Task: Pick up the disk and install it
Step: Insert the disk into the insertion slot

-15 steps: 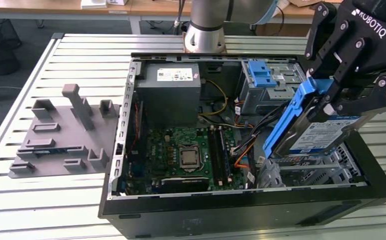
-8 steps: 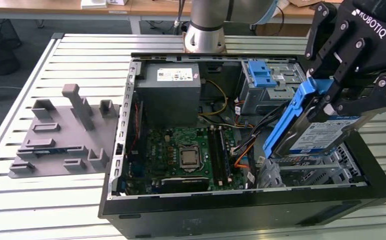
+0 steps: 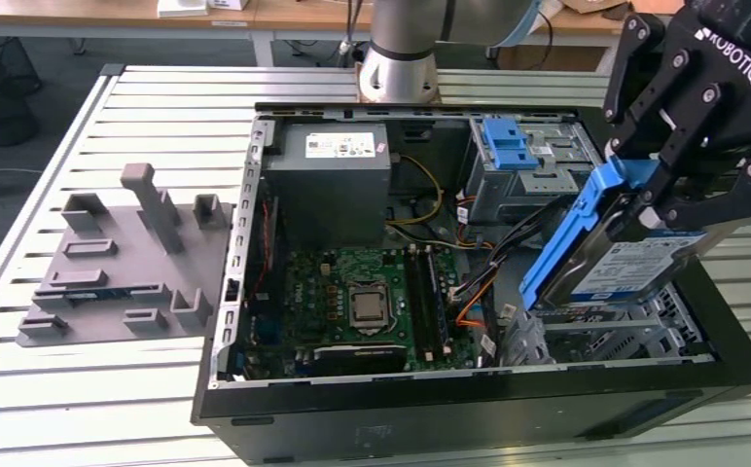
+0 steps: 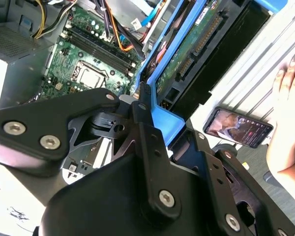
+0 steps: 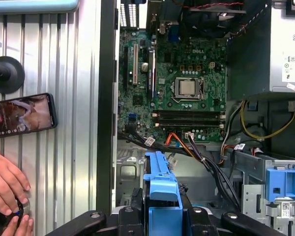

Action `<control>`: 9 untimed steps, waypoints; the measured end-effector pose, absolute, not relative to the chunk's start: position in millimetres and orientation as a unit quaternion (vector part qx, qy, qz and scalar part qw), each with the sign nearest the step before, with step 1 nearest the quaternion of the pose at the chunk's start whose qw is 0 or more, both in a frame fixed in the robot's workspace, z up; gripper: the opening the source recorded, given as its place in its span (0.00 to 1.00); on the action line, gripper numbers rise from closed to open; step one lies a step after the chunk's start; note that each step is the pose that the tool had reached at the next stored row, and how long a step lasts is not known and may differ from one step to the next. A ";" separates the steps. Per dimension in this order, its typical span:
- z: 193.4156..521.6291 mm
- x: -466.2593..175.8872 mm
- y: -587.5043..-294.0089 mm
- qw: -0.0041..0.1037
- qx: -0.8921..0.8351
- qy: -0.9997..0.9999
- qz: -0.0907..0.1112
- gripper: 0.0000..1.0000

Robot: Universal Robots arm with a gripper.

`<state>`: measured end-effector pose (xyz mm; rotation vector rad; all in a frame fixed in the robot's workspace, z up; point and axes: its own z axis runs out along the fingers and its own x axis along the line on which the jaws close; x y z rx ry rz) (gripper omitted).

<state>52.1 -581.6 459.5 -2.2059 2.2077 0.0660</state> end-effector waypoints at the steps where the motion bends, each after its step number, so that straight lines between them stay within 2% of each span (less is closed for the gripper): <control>1: 458.7 53.5 -581.6 0.010 -0.707 0.707 0.021 0.36; 9: 452.5 64.0 -581.6 0.010 -0.707 0.707 0.021 0.36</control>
